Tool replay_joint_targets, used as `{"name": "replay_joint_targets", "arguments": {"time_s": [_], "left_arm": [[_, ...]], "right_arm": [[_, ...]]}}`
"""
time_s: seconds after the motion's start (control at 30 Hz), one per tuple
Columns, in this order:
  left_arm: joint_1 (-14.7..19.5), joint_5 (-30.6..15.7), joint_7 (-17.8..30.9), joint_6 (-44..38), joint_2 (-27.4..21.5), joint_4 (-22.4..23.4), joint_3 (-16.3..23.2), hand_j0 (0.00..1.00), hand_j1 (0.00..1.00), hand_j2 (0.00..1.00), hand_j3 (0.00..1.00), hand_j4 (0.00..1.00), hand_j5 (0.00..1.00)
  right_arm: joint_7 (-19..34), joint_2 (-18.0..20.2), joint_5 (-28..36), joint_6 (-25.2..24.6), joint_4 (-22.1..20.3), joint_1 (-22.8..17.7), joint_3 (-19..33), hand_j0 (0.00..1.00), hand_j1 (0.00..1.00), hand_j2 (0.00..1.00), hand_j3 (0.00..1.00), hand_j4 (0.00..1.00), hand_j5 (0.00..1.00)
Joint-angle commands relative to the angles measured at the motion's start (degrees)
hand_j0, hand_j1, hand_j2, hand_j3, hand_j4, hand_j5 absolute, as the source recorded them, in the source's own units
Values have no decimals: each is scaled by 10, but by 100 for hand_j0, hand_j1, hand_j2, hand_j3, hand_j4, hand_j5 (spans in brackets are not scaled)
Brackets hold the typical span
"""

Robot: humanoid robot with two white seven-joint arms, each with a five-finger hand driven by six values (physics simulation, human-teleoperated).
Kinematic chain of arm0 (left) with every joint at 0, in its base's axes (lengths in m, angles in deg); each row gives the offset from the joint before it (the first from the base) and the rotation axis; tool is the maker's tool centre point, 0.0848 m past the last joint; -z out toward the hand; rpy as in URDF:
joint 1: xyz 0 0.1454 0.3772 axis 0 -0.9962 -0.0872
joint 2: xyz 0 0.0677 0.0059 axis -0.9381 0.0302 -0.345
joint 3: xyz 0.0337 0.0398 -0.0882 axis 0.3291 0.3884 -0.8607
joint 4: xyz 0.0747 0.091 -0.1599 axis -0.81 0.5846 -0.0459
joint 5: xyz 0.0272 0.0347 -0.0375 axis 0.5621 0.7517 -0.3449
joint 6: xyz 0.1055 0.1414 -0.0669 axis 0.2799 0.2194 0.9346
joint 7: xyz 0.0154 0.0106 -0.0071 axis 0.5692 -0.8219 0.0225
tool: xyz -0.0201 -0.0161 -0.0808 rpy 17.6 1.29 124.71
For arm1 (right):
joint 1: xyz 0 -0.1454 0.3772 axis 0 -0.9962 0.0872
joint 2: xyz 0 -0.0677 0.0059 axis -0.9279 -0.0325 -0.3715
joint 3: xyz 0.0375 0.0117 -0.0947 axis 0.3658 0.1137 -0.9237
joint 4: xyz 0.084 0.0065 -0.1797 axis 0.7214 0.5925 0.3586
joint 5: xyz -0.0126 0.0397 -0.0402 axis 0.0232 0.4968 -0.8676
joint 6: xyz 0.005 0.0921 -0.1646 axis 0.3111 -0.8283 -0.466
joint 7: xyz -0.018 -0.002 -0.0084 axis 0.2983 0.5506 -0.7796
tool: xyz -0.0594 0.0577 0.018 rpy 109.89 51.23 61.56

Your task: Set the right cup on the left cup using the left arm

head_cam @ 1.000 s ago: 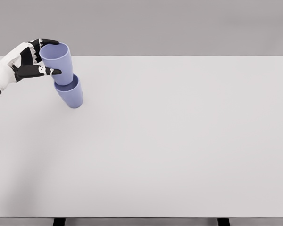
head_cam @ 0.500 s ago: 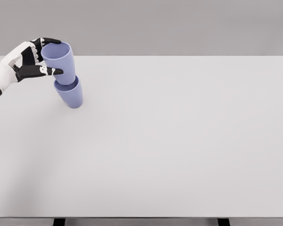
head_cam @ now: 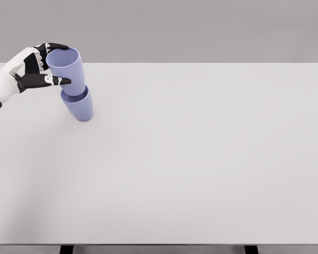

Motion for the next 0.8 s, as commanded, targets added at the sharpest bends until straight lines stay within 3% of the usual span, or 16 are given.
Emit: {"name": "replay_joint_targets", "arguments": {"time_s": [0.0,0.77], "left_arm": [[0,-5,0,1,-2,0,-1,69,69,69,69,69,69],[-10,-10,1,5,-8,0,0,70,70,70,70,70,70]], "right_arm": [[0,0,0,0,0,0,0,100,100,100,100,100,100],[0,0,0,0,0,0,0,100,100,100,100,100,100]]}}
